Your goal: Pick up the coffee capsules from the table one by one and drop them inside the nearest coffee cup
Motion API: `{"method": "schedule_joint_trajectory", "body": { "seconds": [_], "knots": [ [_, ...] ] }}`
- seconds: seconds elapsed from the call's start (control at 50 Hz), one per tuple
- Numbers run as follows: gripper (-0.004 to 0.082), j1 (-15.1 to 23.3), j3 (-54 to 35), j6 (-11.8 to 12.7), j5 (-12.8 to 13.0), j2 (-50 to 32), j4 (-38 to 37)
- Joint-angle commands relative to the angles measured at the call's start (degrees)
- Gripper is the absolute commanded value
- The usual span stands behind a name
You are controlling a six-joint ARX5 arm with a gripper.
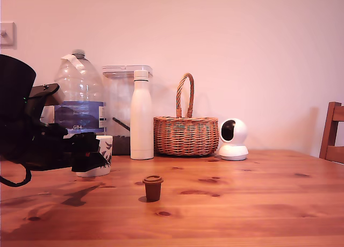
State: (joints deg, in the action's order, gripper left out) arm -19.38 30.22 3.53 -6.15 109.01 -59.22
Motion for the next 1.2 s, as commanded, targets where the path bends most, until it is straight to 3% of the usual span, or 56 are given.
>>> {"method": "schedule_joint_trajectory", "body": {
  "seconds": [0.0, 0.26, 0.46, 0.56, 0.66, 0.72, 0.92, 0.98, 1.18],
  "knots": [
    [0.0492, 0.17, -0.07, -0.57, 0.17, -0.92, 0.83],
    [0.0346, 0.17, -0.09, -0.98, -0.81, -0.9, 0.39],
    [0.0127, 0.17, -1.18, -0.98, -3.74, -0.92, -2.01],
    [0.007, 0.2, -2.93, -0.96, -4.63, -1.03, -4.87],
    [0.0027, 0.2, -4.81, -0.98, -6.51, -1.03, -7.72],
    [-0.0001, 0.2, -5.95, -0.98, -9.22, -1.05, -9.94],
    [-0.002, 0.24, -8.13, -1.03, -15.82, -1.14, -12.85],
    [-0.002, 0.24, -8.81, -2.54, -17.33, -1.14, -12.87],
    [-0.002, 0.17, -12.98, -4.63, -18.05, -2.73, -13.79]
  ]
}}
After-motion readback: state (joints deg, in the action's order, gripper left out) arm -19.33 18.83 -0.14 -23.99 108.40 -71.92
